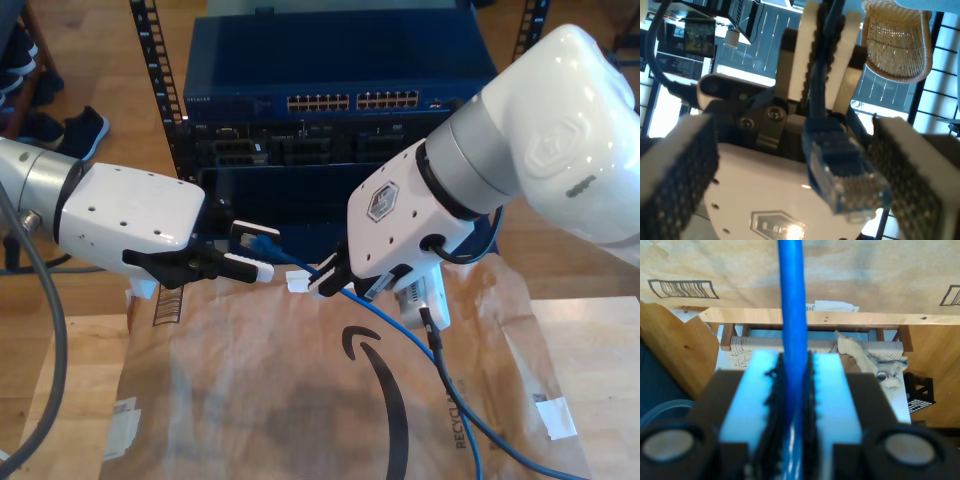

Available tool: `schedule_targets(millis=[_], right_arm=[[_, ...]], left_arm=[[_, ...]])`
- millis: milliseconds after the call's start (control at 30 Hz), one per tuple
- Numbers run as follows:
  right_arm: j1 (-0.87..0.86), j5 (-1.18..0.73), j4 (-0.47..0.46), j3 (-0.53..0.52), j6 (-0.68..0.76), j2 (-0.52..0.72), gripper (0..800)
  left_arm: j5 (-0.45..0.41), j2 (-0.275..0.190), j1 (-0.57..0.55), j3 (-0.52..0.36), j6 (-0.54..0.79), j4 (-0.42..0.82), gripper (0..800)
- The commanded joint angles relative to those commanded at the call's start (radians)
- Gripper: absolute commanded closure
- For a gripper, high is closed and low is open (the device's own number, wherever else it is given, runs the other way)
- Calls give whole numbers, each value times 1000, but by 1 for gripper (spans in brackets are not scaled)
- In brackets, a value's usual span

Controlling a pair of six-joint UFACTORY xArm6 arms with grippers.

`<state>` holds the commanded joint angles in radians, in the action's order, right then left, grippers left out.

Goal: Grab the cable and plug it in

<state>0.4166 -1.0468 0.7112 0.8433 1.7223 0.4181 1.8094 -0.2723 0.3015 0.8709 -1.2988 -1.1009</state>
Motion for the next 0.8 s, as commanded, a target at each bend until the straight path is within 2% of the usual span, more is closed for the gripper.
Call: schedule_targets(millis=[167, 500, 800], right_arm=[[-2, 0, -2, -2, 0, 2, 799], [-2, 0, 0, -2, 0, 5, 799], [-2, 0, 0, -3, 0, 5, 799]], left_arm=[[28, 0, 25, 5, 0, -2, 402], [28, 0, 43, 3, 2, -3, 445], [21, 8, 43, 2, -2, -6, 537]])
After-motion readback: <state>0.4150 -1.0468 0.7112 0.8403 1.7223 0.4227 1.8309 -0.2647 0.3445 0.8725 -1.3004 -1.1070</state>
